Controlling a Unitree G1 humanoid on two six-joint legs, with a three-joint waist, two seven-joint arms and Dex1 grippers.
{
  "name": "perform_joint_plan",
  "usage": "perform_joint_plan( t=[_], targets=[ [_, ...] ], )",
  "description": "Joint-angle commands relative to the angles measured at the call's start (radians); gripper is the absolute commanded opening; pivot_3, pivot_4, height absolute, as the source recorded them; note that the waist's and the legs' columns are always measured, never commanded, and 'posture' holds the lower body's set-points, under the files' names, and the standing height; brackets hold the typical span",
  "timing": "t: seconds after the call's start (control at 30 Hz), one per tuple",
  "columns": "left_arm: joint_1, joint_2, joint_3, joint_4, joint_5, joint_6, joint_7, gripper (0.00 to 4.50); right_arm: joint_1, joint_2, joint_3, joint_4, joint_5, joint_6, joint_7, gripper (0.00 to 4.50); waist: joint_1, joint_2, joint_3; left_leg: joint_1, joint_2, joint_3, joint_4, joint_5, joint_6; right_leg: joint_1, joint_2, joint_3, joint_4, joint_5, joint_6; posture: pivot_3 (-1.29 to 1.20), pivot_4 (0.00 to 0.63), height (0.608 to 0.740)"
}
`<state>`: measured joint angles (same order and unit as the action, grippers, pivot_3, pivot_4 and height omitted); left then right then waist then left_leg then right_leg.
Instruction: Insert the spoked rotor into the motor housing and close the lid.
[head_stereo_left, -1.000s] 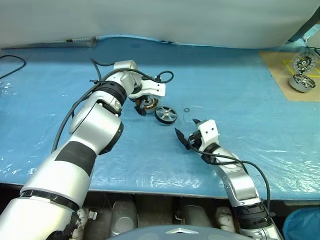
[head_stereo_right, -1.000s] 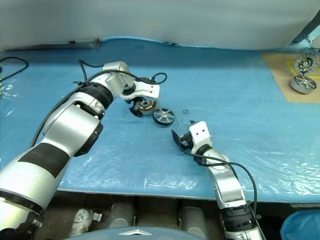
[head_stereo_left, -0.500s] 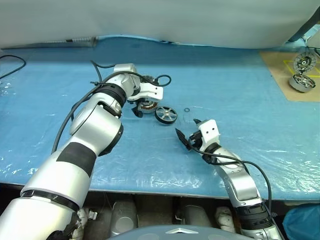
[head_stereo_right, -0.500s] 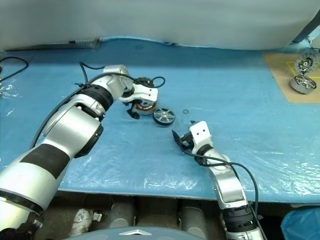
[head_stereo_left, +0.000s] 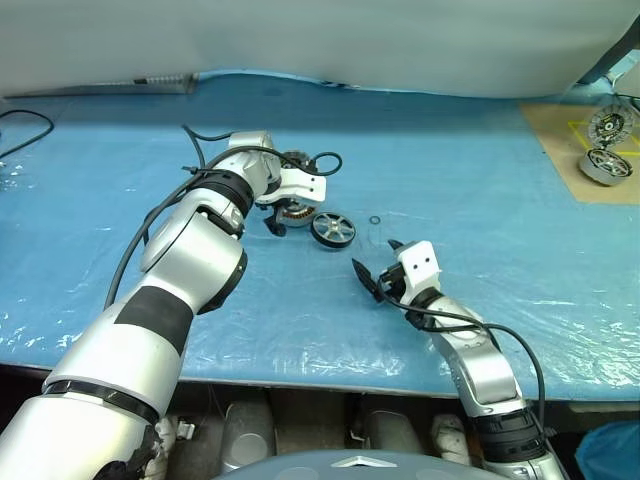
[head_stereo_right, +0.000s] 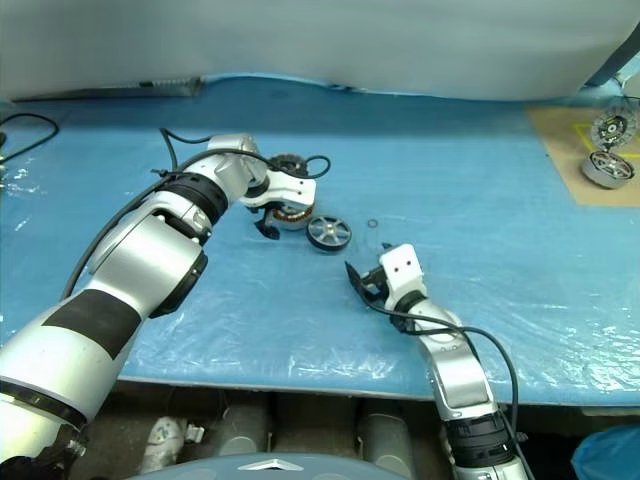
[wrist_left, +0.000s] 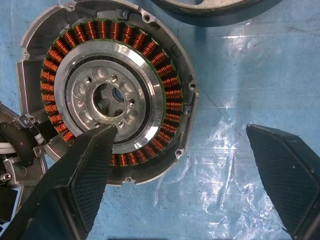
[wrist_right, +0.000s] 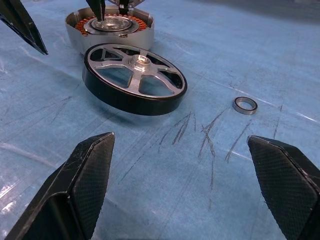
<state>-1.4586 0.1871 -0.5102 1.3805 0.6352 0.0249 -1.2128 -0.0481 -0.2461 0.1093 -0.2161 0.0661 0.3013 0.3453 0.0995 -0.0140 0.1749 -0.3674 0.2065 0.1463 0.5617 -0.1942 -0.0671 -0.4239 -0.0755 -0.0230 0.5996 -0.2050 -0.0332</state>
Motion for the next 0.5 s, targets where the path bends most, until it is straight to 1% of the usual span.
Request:
perform_joint_plan(
  t=[0.03, 0.5],
  targets=[
    [-0.044, -0.007, 0.002, -0.007, -0.005, -0.014, -0.007, 4.45, 0.003, -0.004, -0.009, -0.058, 0.002, -0.007, -0.003, 4.5, 0.0, 0.0, 0.0, 0.0, 0.0, 0.0, 0.0, 0.0, 0.0, 0.0, 0.0, 0.0, 0.0, 0.0, 0.0, 0.0, 0.15, 0.74],
    [-0.059, -0.011, 0.0, -0.005, -0.002, -0.035, 0.009, 4.45, 0.01, -0.012, -0.025, -0.061, 0.006, -0.031, -0.001, 4.5, -0.001, -0.001, 0.002, 0.0, 0.0, 0.0, -0.001, 0.0, 0.0, 0.0, 0.0, 0.0, -0.001, 0.0, 0.0, 0.0, 0.15, 0.74]
  ],
)
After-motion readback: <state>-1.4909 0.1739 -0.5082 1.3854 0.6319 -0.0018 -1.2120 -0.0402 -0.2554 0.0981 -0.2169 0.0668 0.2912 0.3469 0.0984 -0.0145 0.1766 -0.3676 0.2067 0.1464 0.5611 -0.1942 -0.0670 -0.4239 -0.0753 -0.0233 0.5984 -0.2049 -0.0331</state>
